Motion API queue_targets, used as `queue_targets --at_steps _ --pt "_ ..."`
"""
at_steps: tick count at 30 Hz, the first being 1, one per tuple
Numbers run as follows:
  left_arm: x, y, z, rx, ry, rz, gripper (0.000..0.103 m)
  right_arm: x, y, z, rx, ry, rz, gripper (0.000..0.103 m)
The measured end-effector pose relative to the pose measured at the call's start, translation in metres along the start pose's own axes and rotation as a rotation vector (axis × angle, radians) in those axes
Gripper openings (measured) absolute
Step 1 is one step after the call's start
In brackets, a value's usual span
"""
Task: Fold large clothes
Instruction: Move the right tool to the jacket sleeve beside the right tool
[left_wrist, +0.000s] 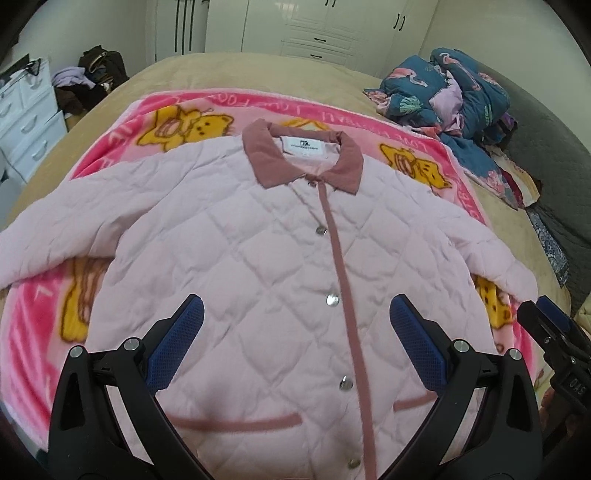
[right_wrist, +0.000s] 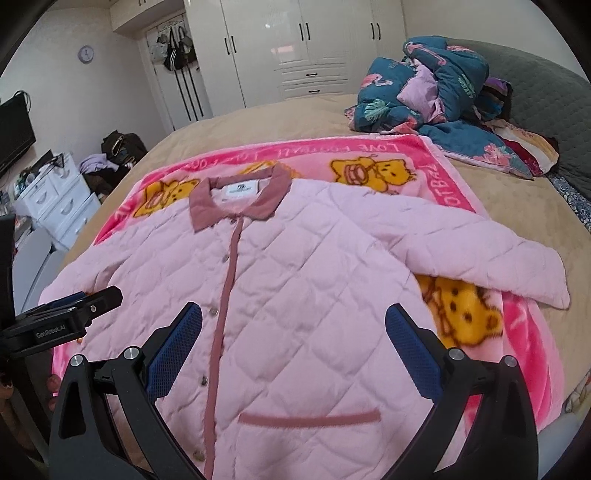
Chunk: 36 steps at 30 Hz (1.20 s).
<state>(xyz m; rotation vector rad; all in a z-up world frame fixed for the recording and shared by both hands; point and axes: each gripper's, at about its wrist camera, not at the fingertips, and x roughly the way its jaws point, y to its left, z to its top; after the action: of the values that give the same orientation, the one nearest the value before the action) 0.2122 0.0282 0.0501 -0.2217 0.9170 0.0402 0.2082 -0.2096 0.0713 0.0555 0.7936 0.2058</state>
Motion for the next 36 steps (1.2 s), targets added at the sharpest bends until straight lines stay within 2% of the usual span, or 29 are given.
queue_targets --at_steps 8,16,25,28,36 --pt "0.028 -0.014 0.033 0.009 0.001 0.014 0.095 0.013 -0.045 0.03 0.082 -0.023 -0.039 0.099" --pt "0.056 -0.026 0.052 0.014 0.017 0.02 0.095 0.029 -0.097 0.039 0.167 -0.014 -0.113 0.099" --pt "0.089 -0.05 0.065 0.036 0.028 0.018 0.095 0.057 -0.17 0.032 0.333 0.031 -0.18 0.099" --pt "0.101 -0.059 0.064 0.05 0.043 0.001 0.095 0.065 -0.191 0.028 0.366 0.039 -0.229 0.099" --pt "0.138 -0.074 0.063 0.073 0.082 0.026 0.095 0.086 -0.254 0.009 0.504 0.07 -0.314 0.099"
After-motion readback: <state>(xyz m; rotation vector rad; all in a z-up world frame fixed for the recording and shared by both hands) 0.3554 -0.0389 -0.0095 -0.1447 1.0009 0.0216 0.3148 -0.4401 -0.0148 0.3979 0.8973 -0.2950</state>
